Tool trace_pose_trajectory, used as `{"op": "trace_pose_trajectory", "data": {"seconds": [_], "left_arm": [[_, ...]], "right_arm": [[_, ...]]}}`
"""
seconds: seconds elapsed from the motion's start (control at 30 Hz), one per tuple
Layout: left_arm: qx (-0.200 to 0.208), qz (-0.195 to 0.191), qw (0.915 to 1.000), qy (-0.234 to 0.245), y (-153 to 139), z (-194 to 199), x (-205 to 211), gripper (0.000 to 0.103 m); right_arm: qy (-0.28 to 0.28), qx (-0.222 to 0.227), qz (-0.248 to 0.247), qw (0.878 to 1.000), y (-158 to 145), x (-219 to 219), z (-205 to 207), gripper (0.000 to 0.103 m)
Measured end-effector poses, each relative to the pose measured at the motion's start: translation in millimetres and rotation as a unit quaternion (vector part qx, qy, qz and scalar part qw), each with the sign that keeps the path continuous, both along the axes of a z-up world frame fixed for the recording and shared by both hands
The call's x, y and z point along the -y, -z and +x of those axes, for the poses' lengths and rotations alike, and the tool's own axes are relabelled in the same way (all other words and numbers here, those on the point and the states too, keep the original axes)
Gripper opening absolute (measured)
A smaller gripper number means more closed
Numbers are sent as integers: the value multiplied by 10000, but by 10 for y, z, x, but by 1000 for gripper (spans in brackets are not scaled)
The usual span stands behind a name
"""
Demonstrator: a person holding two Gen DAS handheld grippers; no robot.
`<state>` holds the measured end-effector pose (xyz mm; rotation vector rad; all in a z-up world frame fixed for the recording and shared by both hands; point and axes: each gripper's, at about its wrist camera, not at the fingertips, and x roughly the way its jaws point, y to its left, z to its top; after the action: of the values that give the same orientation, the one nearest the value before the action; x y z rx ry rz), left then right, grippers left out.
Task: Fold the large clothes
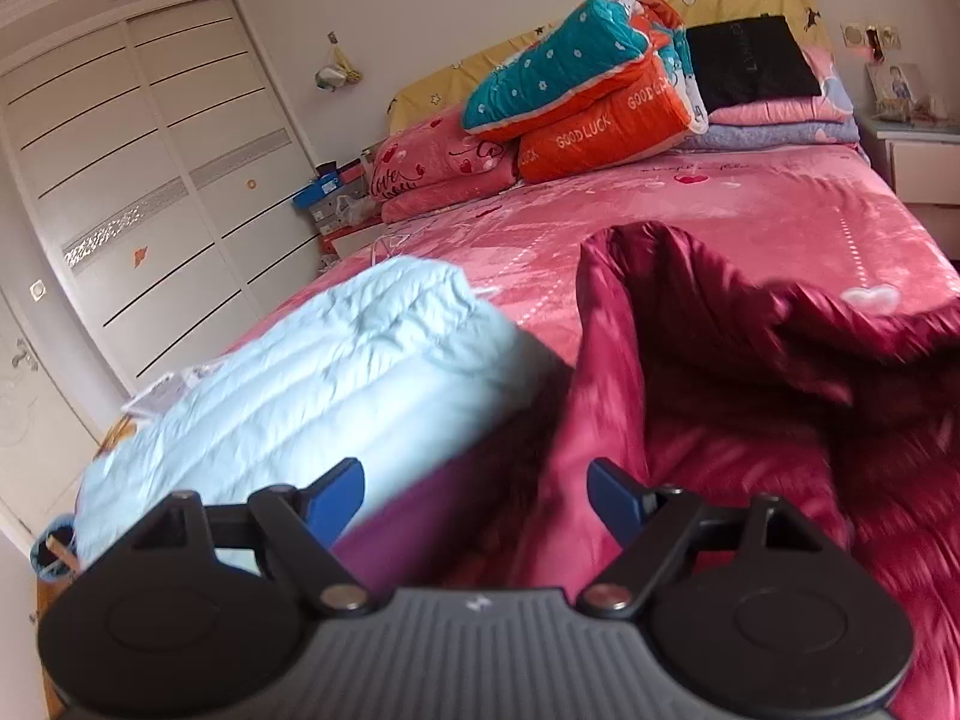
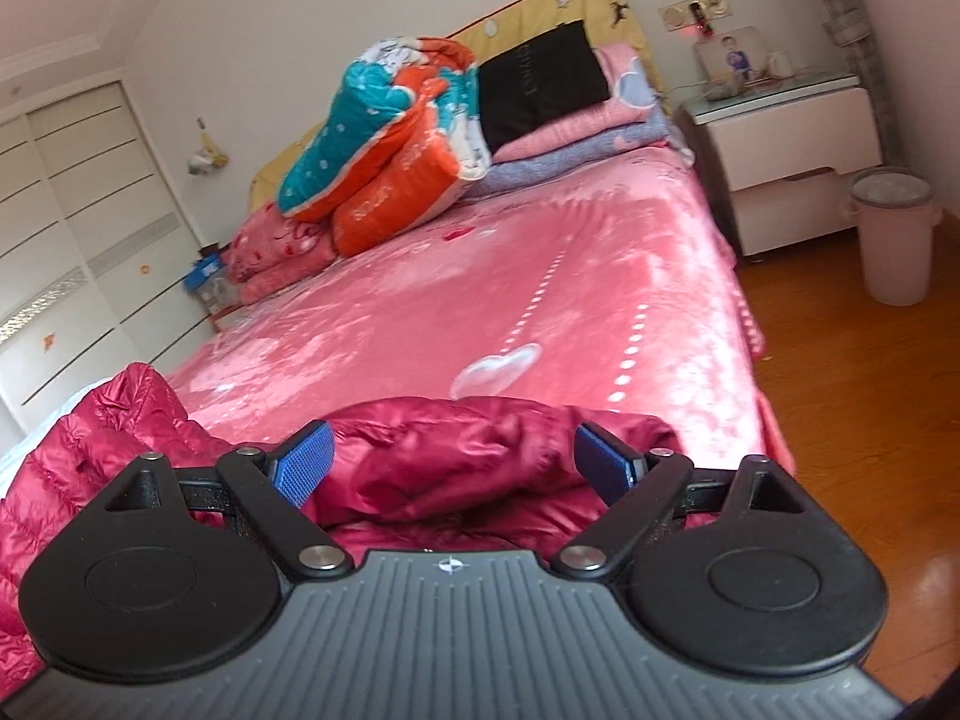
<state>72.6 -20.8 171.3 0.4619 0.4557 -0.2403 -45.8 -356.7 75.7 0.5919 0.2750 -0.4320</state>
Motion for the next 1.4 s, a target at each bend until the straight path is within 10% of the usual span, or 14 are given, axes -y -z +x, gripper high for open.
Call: {"op": "trace_pose_trajectory", "data": {"seconds": [0.37,0.93,1.2,1.4], "left_arm": [[-279,-1061,9855,1291,401,-1555,-48,81],[-212,-875,9813,1704,1313,-1676,-53,80],[-203,-329,9879,1502,1475,-1482,18,83],[-702,-933,9815,1516,1365,-1293,-75,51]], "right_arm": [[-560,-269,-149,9980,-93,-637,-522,103],[-1180,-991,1731,9728,320,-1222,-358,103],[-999,-1078,919,9849,316,-1295,-78,103],[-1157,-1305,206,9845,216,-1323,-88,69]]}}
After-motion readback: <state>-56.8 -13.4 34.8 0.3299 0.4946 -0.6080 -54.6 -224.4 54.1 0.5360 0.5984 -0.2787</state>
